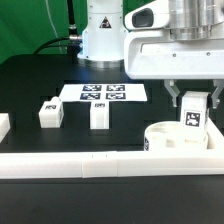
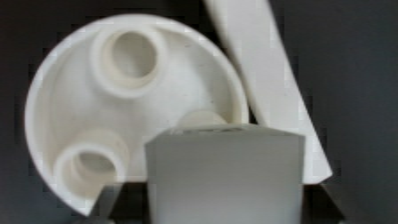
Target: Assemble stool
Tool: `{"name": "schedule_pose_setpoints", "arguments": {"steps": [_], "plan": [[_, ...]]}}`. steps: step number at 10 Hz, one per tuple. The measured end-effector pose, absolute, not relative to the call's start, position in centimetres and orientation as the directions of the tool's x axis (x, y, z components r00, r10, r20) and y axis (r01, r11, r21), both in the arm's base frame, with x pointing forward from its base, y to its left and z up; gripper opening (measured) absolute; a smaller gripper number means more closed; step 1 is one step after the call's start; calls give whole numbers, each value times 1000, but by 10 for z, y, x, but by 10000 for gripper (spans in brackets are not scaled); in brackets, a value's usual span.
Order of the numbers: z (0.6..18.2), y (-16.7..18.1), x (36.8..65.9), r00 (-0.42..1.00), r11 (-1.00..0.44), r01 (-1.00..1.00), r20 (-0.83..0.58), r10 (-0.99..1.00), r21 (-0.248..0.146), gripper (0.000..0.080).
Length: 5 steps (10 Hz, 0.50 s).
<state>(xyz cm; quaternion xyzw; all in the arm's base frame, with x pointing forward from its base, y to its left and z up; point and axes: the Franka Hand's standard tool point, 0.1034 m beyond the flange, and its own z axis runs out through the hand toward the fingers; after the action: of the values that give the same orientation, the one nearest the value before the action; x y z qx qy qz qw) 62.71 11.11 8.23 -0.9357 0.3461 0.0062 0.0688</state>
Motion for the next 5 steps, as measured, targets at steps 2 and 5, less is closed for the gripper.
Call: {"name": "schedule_pose_setpoints", "arguments": {"steps": [2,5], "plan": [[82,113,627,608,-595,-793,-106,-787,-128,337],[82,116,627,469,-456,-882,-136,-873,-117,337]]}}
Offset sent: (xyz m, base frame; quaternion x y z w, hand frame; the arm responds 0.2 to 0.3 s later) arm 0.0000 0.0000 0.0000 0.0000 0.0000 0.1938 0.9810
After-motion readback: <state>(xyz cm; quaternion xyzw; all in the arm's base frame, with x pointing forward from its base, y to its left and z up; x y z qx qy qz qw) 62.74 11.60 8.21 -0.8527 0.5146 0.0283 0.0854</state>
